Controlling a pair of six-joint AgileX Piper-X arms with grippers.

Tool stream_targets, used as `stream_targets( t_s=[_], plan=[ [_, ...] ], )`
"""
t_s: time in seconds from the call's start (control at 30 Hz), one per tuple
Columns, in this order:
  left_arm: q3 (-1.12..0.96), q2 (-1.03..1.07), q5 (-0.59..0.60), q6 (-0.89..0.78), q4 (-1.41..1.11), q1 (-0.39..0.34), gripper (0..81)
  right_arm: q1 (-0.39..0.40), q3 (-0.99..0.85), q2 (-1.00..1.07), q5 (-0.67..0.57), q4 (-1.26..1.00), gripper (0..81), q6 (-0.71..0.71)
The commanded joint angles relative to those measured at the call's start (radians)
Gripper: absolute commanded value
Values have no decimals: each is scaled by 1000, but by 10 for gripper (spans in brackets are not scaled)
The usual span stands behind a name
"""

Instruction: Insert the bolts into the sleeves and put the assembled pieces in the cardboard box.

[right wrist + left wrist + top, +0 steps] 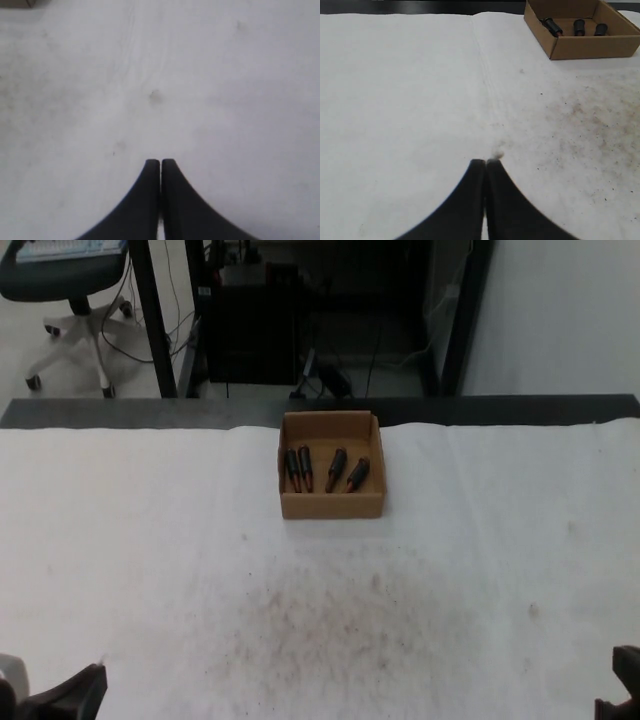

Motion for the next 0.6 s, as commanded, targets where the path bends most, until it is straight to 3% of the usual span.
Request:
stream_targets(
  t_s=[0.0, 0.57],
  plan=[
    [-10, -9, -8, -6, -4, -3, 3, -3, 44, -22, 10, -86, 8, 7],
    [-10, -9, -8, -6, 5, -3, 3, -3, 158, -375, 10, -55, 8, 7]
  ],
)
